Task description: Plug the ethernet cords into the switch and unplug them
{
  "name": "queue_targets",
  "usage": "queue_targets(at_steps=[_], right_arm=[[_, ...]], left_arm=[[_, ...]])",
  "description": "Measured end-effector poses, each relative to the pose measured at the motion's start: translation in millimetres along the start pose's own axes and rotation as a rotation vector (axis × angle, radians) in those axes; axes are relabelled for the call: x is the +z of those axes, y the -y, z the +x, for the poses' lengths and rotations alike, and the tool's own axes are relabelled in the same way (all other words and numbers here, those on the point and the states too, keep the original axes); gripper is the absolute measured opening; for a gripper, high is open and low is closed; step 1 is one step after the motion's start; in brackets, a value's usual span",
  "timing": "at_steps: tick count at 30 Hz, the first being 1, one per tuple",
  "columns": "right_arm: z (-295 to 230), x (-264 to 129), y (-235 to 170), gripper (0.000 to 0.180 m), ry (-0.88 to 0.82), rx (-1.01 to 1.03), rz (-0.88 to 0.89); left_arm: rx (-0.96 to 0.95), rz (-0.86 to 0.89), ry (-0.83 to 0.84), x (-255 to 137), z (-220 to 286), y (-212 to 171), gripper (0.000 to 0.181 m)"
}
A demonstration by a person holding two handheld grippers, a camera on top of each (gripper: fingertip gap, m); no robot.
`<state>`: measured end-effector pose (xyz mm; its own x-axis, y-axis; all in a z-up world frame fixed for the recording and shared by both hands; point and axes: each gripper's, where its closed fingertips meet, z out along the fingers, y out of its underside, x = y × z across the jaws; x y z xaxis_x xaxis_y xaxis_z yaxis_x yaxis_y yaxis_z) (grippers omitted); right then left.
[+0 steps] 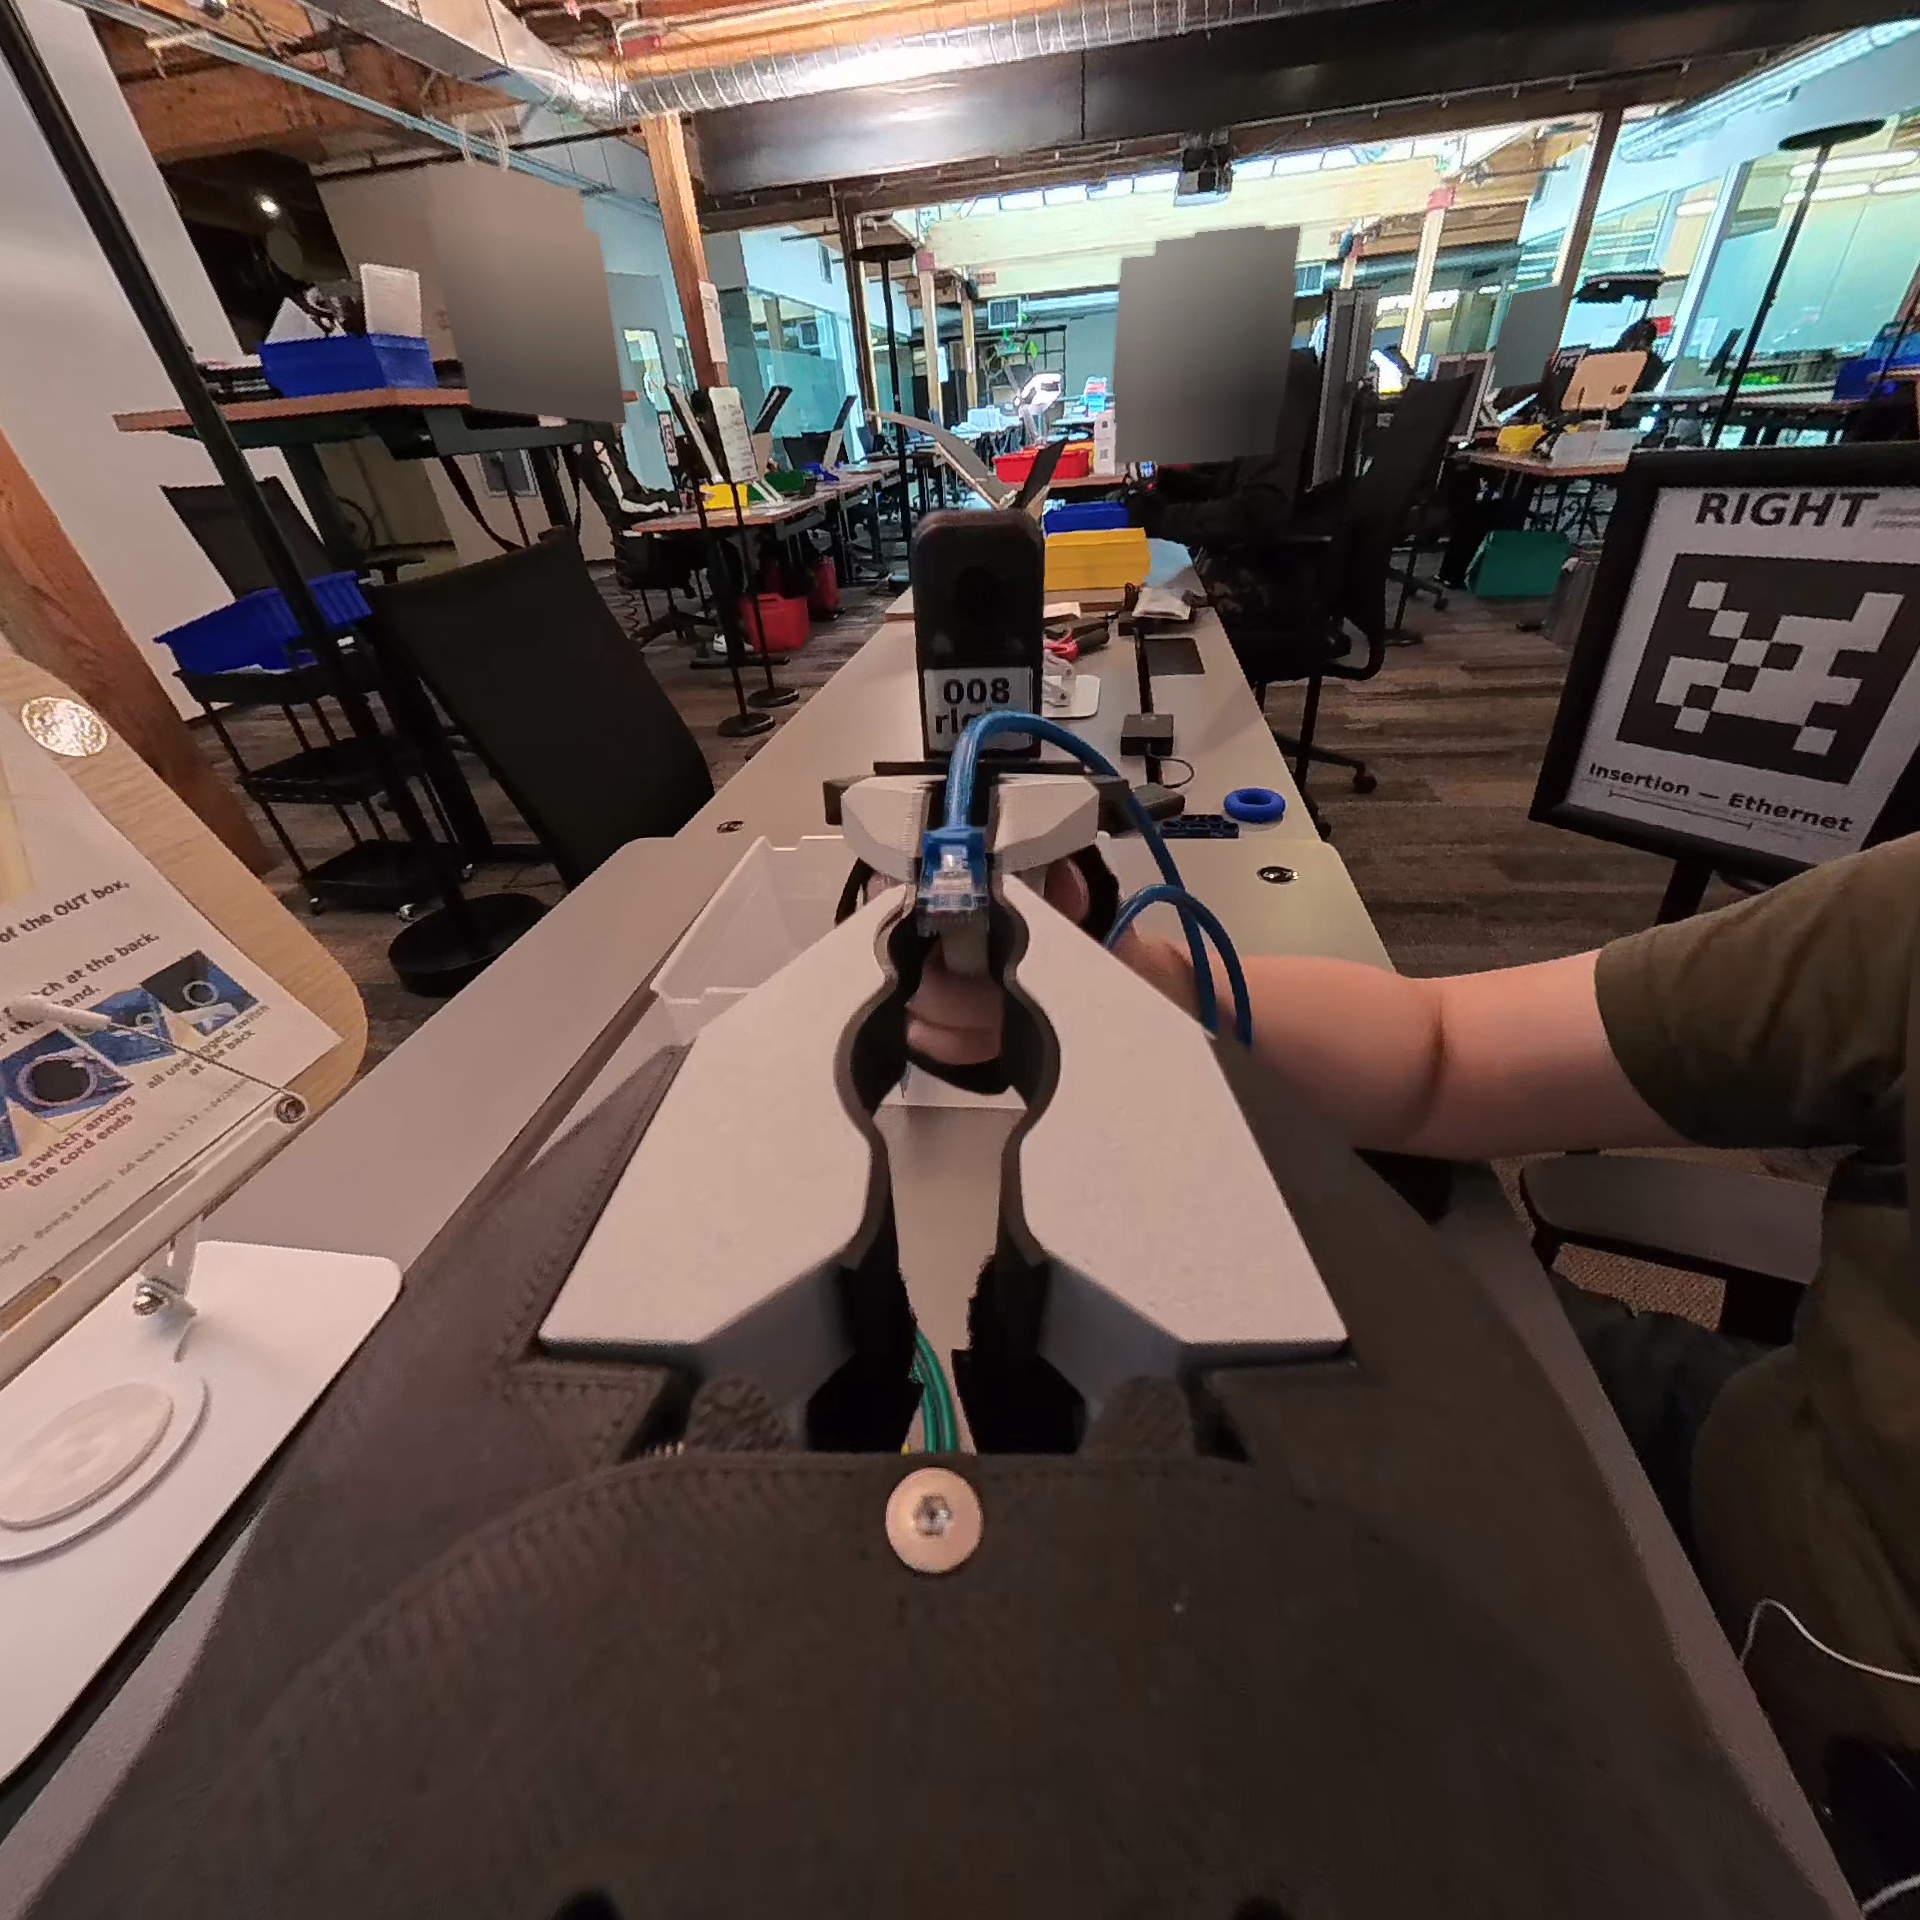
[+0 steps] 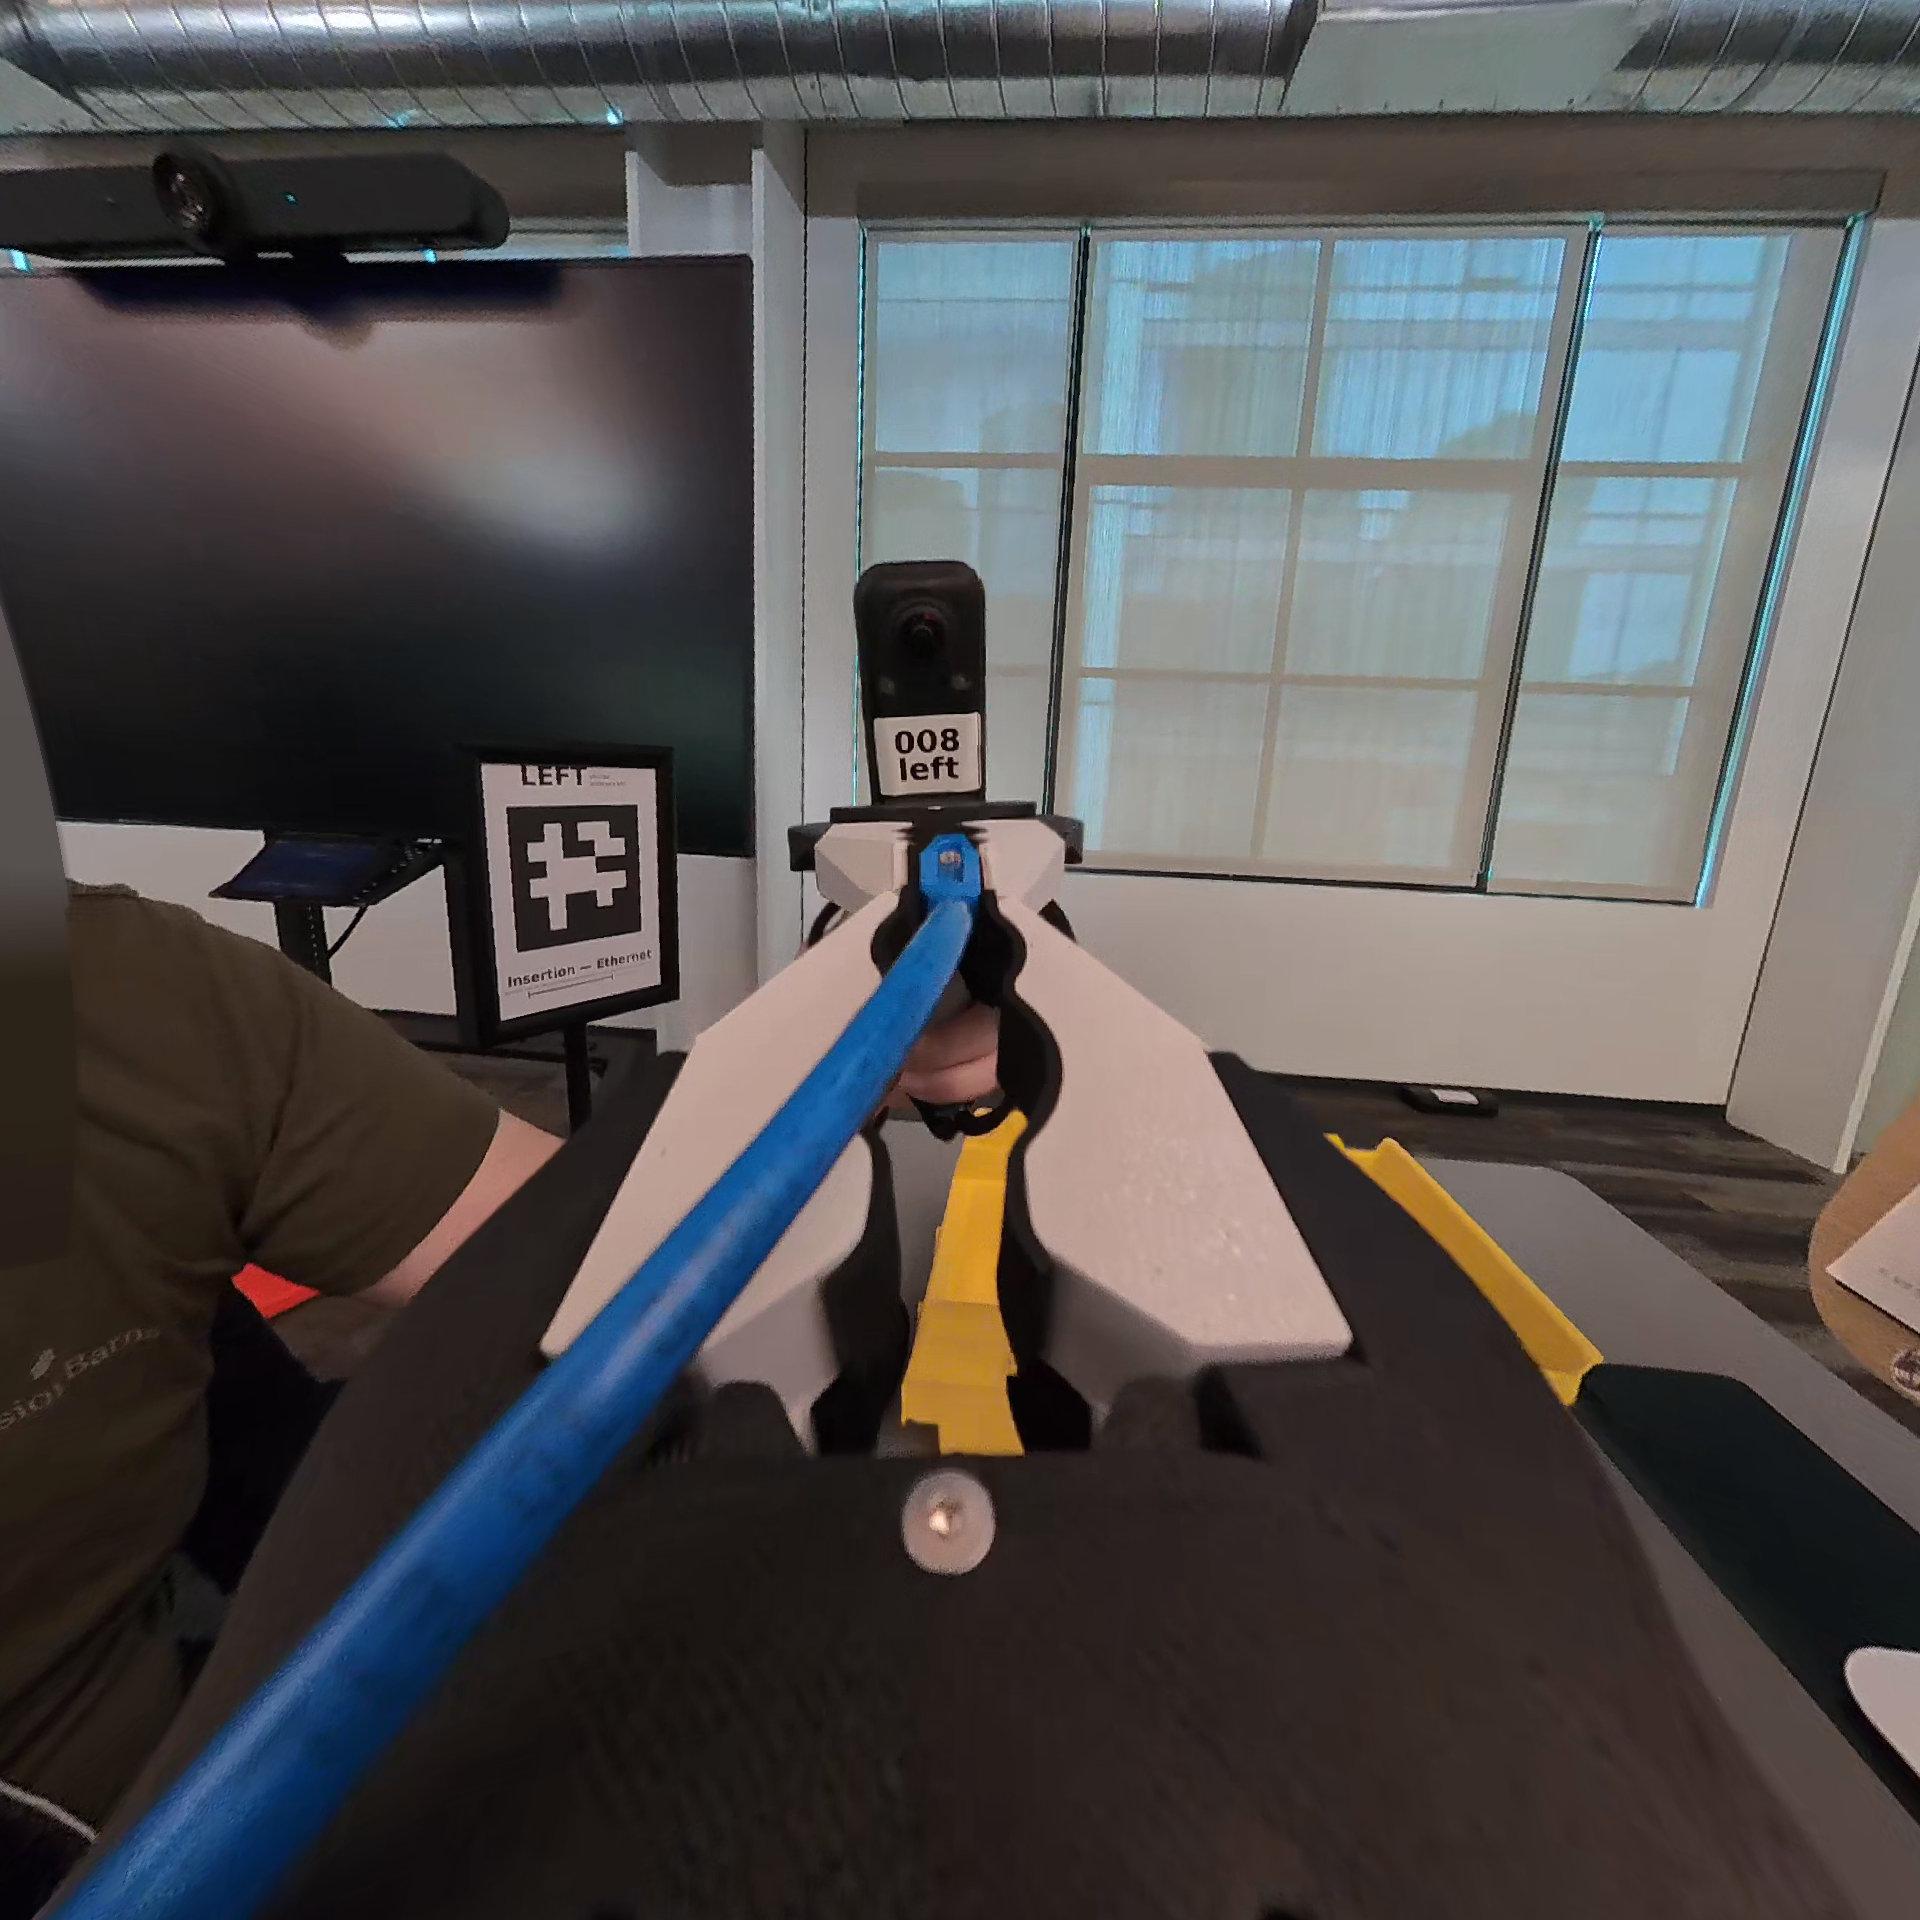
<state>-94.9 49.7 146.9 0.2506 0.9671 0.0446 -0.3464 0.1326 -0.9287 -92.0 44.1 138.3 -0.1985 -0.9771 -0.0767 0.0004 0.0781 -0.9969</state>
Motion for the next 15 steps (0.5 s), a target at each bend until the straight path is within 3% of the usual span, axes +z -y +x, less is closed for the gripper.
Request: queue_targets(at_steps=[9, 15], right_arm=[[1.4, -5.1, -3.8, 0.009, 0.003, -0.056, -0.052], [1.7, -12.4, 2.1, 0.010, -0.044, -0.221, -0.088]], left_arm=[[0.032, -0.037, 0.014, 4.0, -1.9, -7.8, 0.011], [0.192, -0.062, 0.186, 4.0, -13.9, -10.9, 0.023]])
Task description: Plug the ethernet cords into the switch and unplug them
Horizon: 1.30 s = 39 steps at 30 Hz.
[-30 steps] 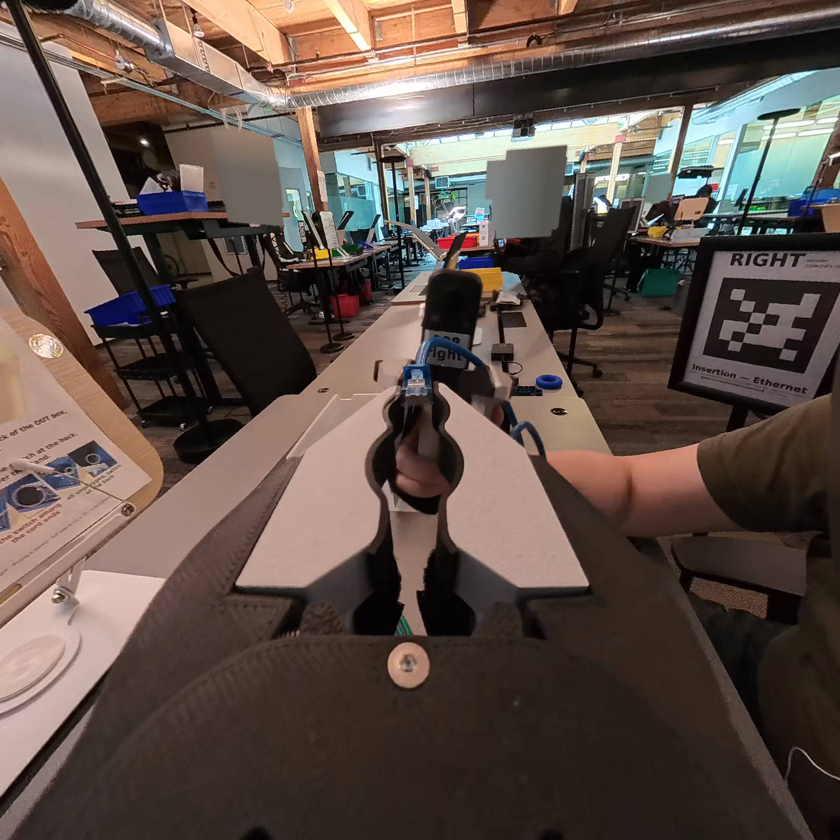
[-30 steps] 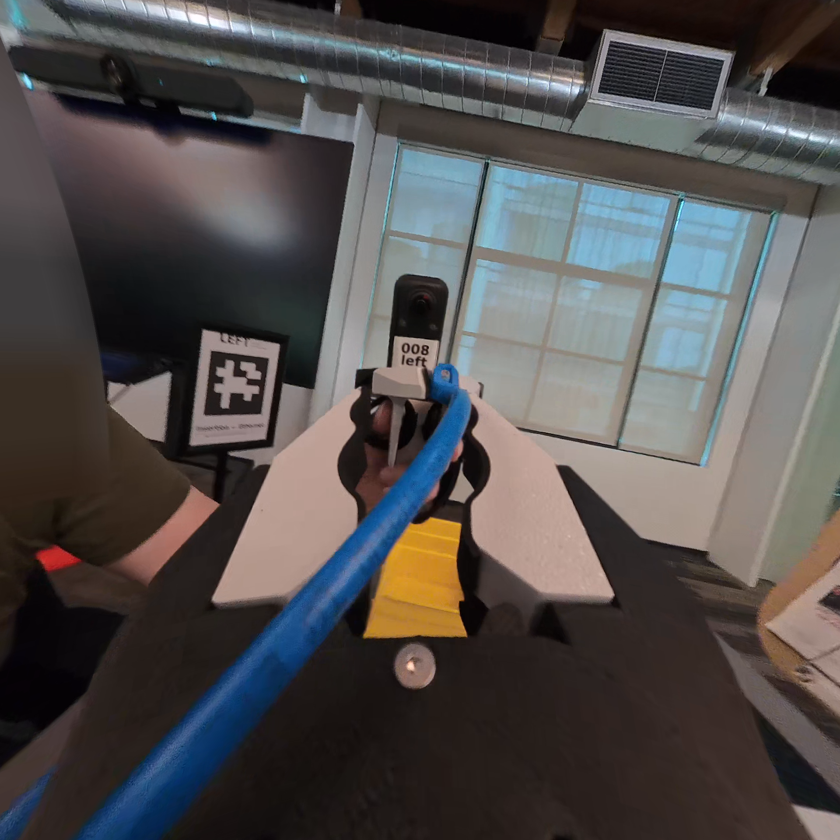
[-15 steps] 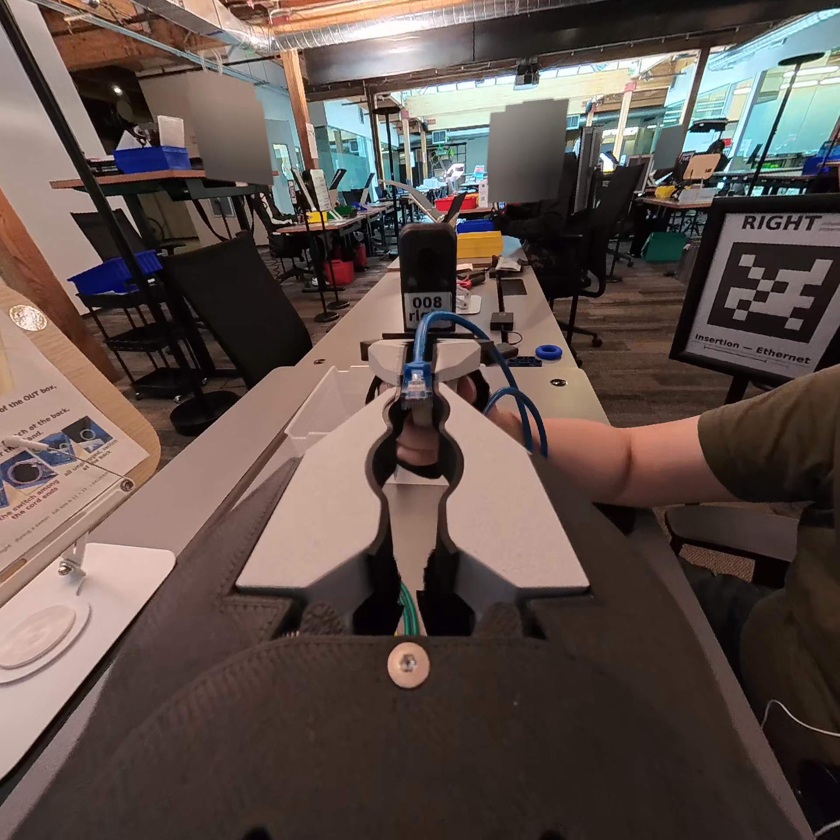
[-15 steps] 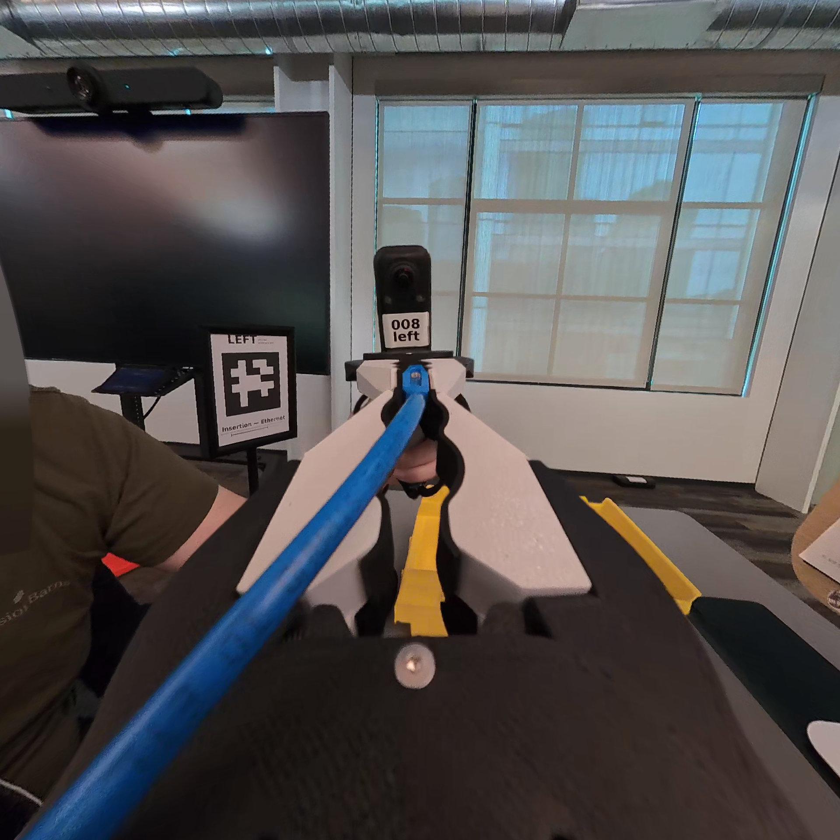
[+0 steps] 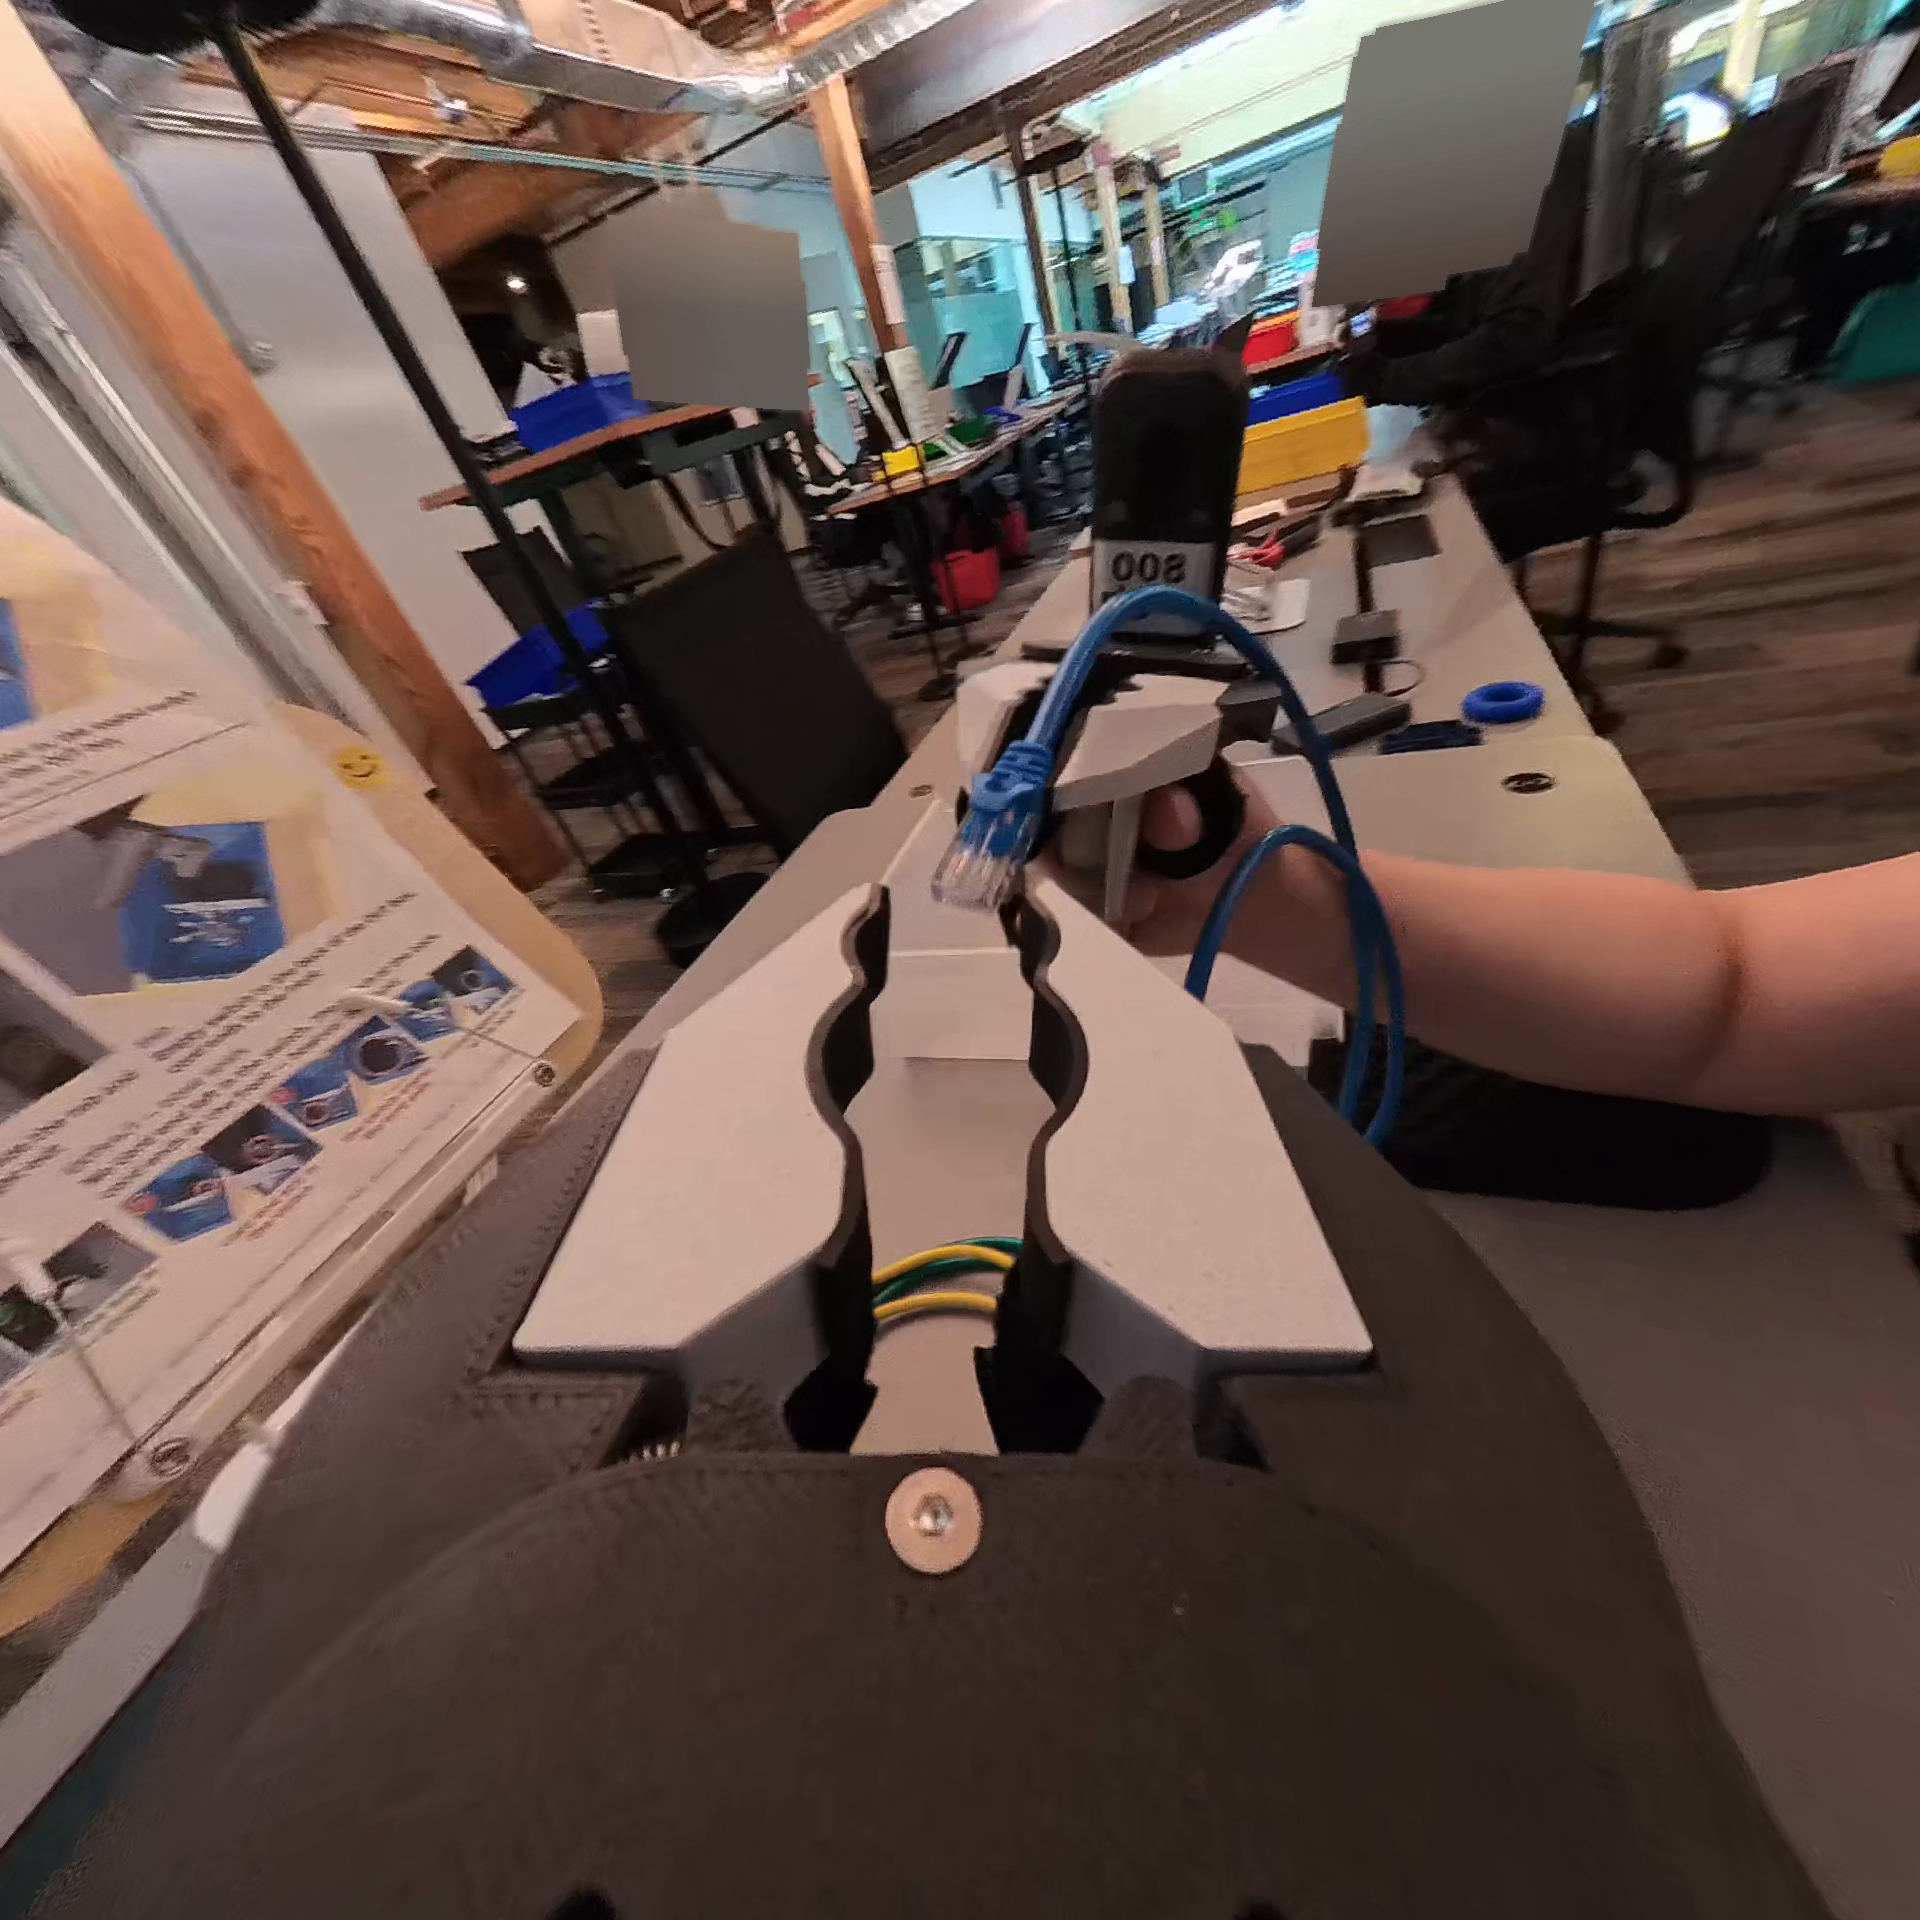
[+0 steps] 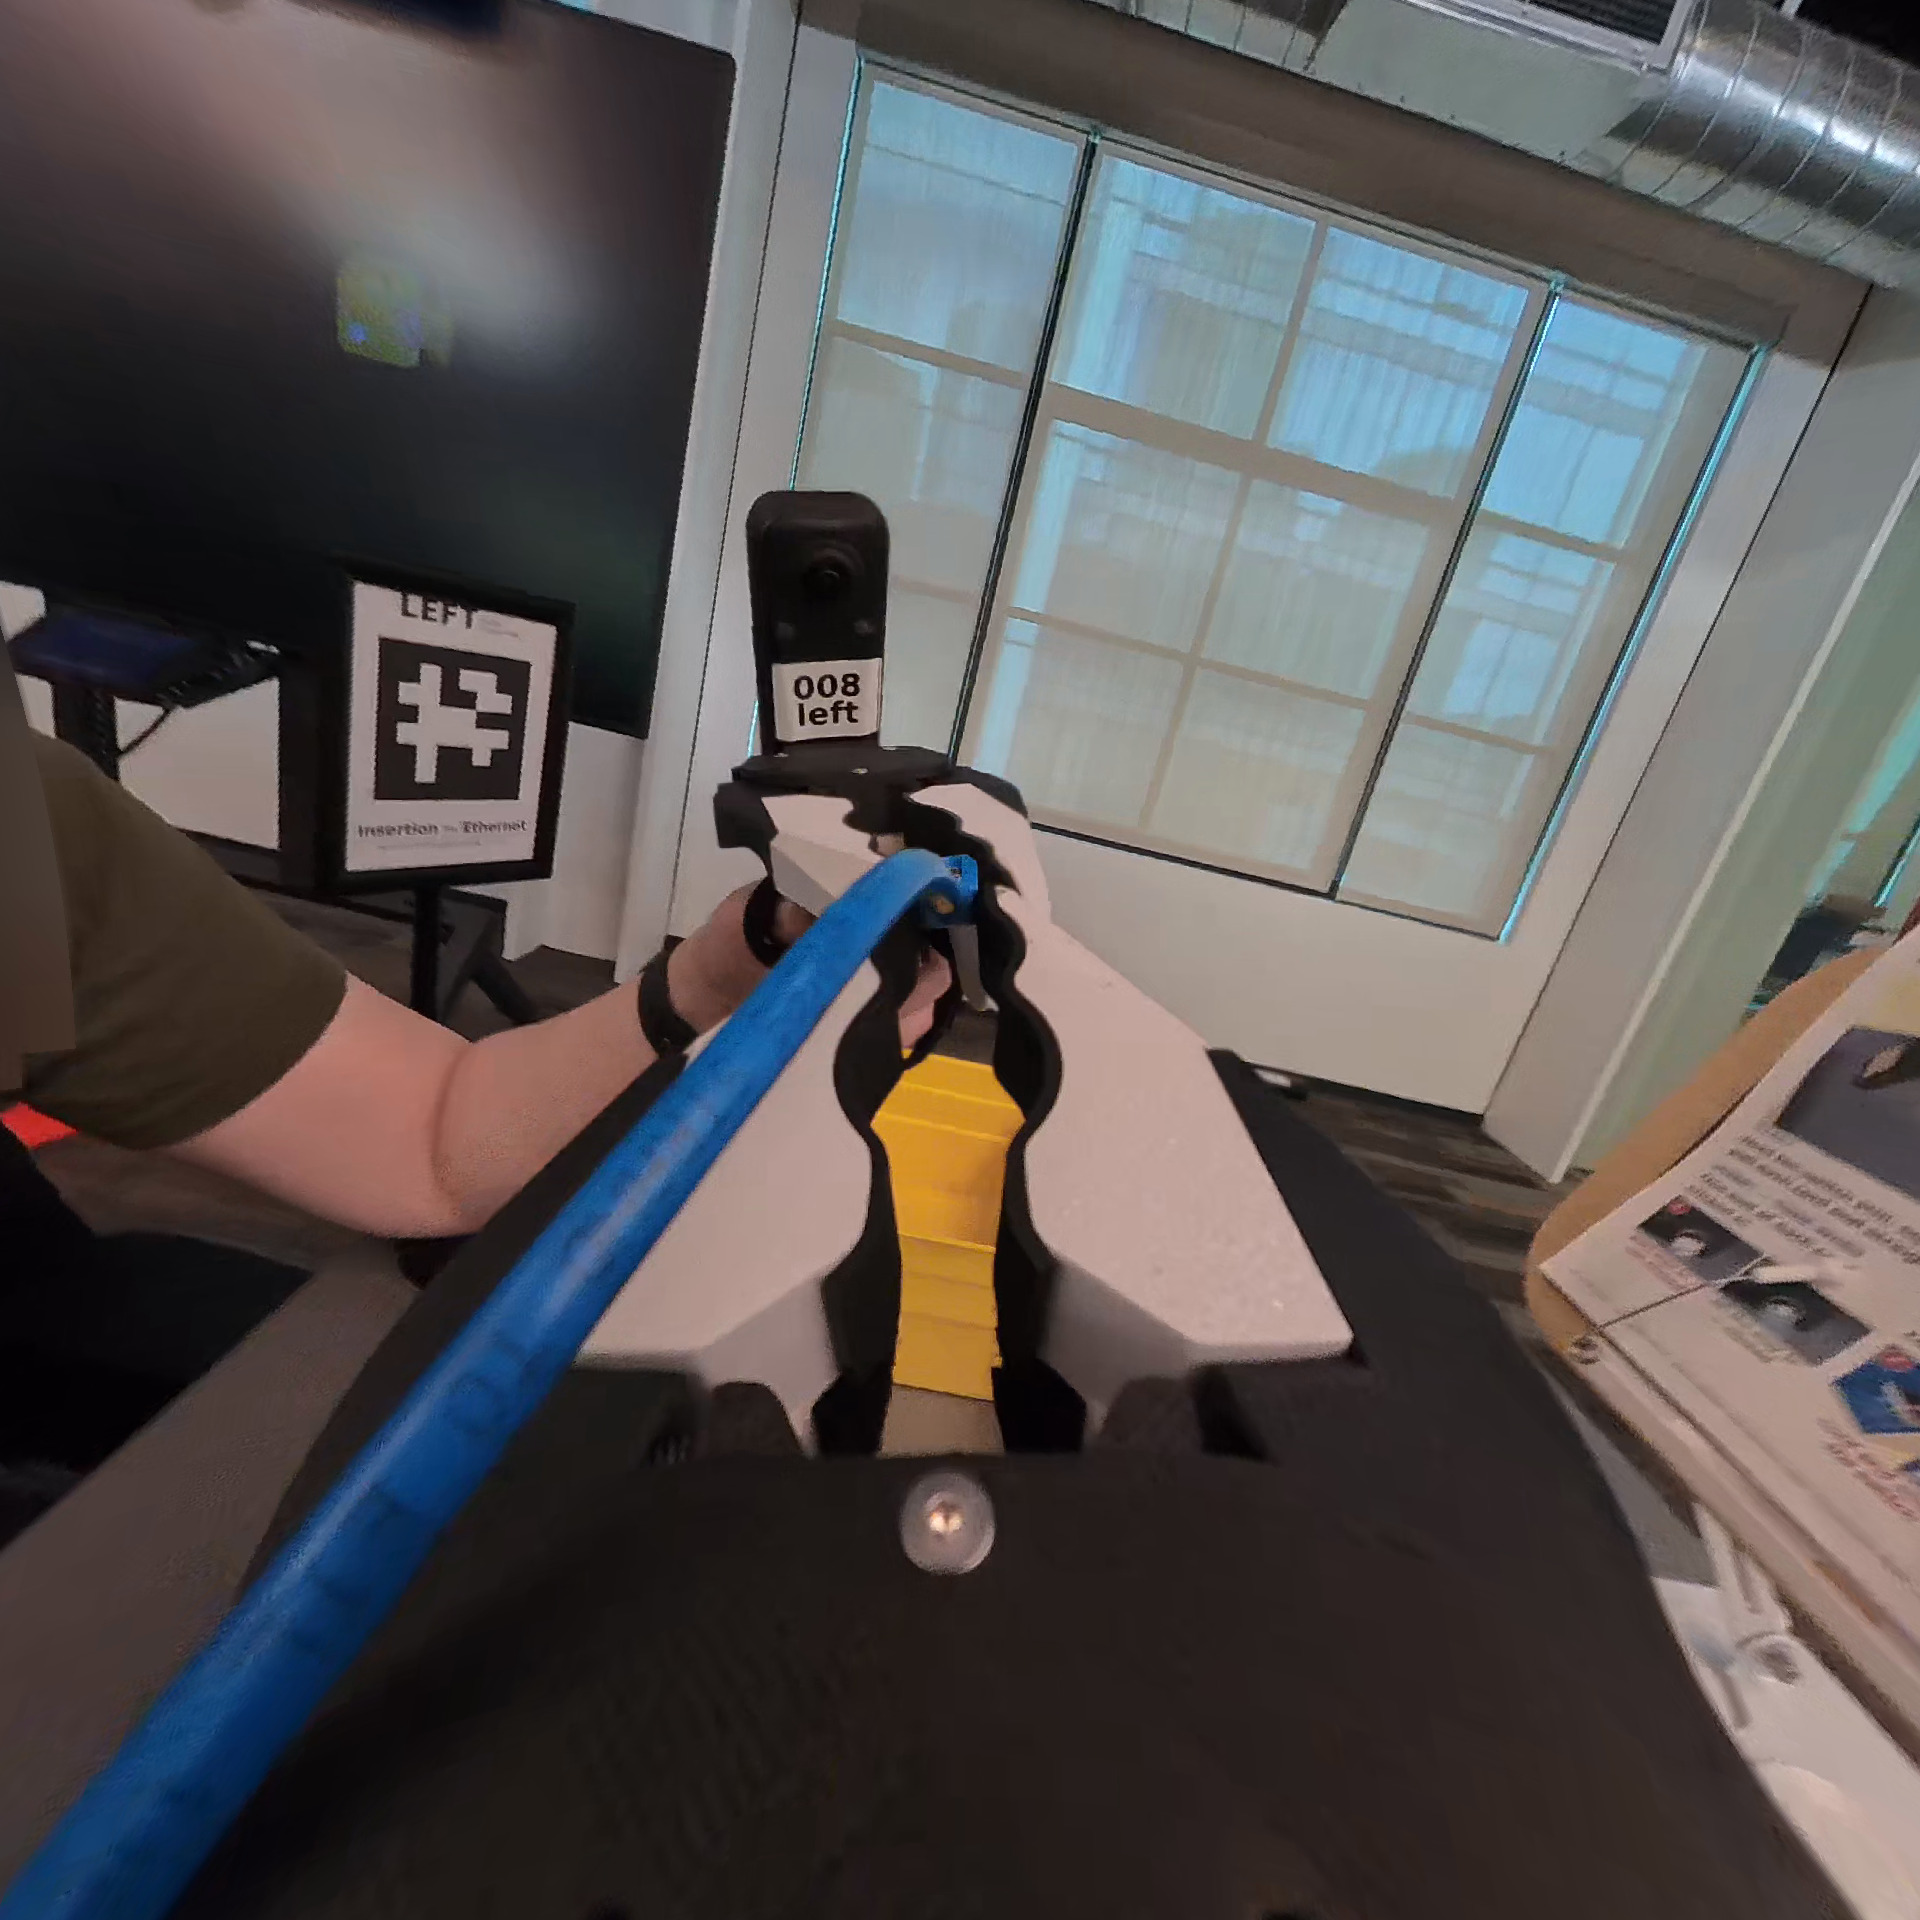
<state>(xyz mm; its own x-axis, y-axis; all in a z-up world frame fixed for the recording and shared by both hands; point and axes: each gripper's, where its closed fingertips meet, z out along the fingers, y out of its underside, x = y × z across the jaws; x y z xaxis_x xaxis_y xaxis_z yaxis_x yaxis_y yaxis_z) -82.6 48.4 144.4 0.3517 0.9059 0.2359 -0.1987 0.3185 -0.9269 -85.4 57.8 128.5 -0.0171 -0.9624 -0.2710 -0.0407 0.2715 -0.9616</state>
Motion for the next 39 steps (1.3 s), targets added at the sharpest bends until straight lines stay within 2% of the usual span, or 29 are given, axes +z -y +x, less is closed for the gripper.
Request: queue_targets(at_steps=[7, 10, 12, 14, 17, 20, 21, 22, 26, 29, 30, 33, 39], right_arm=[[-10.0, -10.2, 21.6, 0.010, 0.022, -0.092, 0.067], [-6.5, -17.0, 29.0, 0.010, -0.023, -0.151, 0.059], [-2.0, -24.7, 34.9, 0.010, -0.066, -0.208, 0.052], [3.3, -32.3, 40.4, 0.010, -0.112, -0.255, 0.038], [7.3, -40.8, 48.9, 0.010, -0.150, -0.294, 0.033], [10.0, -46.9, 52.4, 0.010, -0.174, -0.315, 0.025], [10.8, -48.4, 52.5, 0.010, -0.181, -0.321, 0.020], [11.2, -49.8, 53.0, 0.010, -0.185, -0.324, 0.017], [7.9, -52.2, 56.6, 0.010, -0.168, -0.318, 0.027], [2.6, -51.3, 59.4, 0.010, -0.141, -0.321, 0.038], [1.8, -51.0, 60.2, 0.016, -0.138, -0.324, 0.038], [-1.2, -51.1, 63.5, 0.011, -0.123, -0.326, 0.048], [-2.7, -61.0, 74.6, 0.010, -0.118, -0.327, 0.086]], left_arm=[[-0.146, 0.051, -0.025, 10.3, 10.5, 3.4, 0.028], [-0.230, -0.012, 0.065, 8.0, -4.9, -10.6, 0.030], [-0.245, -0.131, 0.212, 1.7, -21.0, -34.8, 0.035], [-0.213, -0.315, 0.393, -11.8, -32.8, -74.7, 0.041], [-0.153, -0.477, 0.657, -33.9, -43.2, -128.5, 0.036], [-0.156, -0.612, 0.791, -42.3, -52.3, -171.3, 0.046], [-0.153, -0.680, 0.824, -44.9, -58.5, -185.0, 0.055], [-0.155, -0.751, 0.837, -46.0, -63.8, -198.0, 0.063], [-0.199, -0.875, 0.776, -34.5, -79.9, -228.0, 0.055], [-0.253, -0.994, 0.739, -36.1, -87.3, -249.5, 0.064], [-0.268, -1.025, 0.729, -35.8, -89.0, -254.8, 0.066], [-0.294, -1.168, 0.714, -41.2, -90.0, -272.1, 0.061], [-0.214, -1.447, 0.763, -69.3, -94.2, -300.3, 0.048]])
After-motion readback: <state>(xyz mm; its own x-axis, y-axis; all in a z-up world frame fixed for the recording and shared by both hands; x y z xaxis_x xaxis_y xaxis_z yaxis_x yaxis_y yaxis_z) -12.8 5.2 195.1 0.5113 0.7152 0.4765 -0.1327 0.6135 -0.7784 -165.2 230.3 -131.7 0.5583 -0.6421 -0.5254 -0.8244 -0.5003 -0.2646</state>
